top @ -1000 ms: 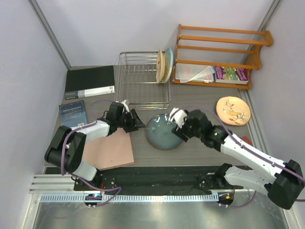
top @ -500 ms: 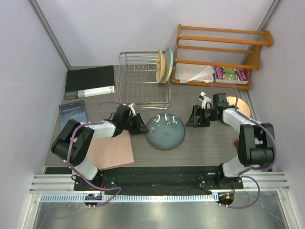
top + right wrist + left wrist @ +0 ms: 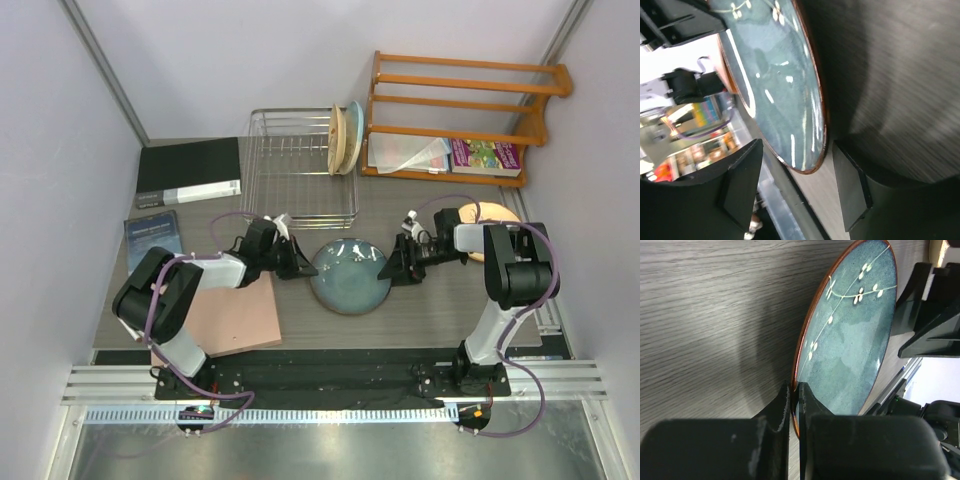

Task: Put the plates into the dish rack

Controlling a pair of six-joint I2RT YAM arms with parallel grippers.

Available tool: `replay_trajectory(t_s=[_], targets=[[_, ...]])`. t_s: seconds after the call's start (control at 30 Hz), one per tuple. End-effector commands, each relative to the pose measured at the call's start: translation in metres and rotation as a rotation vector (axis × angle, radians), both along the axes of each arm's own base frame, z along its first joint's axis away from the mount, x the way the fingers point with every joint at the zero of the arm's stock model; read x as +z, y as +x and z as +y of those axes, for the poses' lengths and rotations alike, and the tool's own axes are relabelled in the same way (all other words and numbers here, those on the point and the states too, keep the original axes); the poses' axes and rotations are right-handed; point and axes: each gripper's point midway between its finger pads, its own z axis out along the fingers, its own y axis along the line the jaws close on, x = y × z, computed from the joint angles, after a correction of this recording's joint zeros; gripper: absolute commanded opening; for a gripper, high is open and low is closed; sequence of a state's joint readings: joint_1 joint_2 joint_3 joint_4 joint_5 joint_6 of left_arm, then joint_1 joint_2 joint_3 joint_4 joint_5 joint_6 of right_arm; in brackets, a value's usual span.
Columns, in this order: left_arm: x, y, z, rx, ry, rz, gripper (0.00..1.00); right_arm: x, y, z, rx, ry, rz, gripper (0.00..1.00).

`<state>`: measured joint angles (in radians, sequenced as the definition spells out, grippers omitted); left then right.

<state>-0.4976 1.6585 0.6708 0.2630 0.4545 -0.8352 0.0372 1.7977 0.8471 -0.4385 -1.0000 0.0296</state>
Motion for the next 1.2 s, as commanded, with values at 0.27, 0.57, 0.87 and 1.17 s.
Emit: replay_trajectory(t_s=[0.27,0.57,0.87,1.17], targets=[[-0.006,-0.012,-0.024,-0.102,-0.010,0.002,0.00,0.004,0.024,0.019,-0.039,0.135,0.034,0.60],[-0.005,-0.013,-0.029,-0.123,-0.006,0.003,0.00,0.011,0.028,0.033,-0.023,0.134,-0.011,0.45],[-0.011,-0.022,-0.050,-0.226,-0.018,0.030,0.00,0.007,0.006,0.063,0.079,0.143,-0.027,0.35],[0.001,-0.019,-0.040,-0.224,0.032,-0.029,0.23,0.026,0.005,0.046,0.105,0.118,-0.070,0.04]])
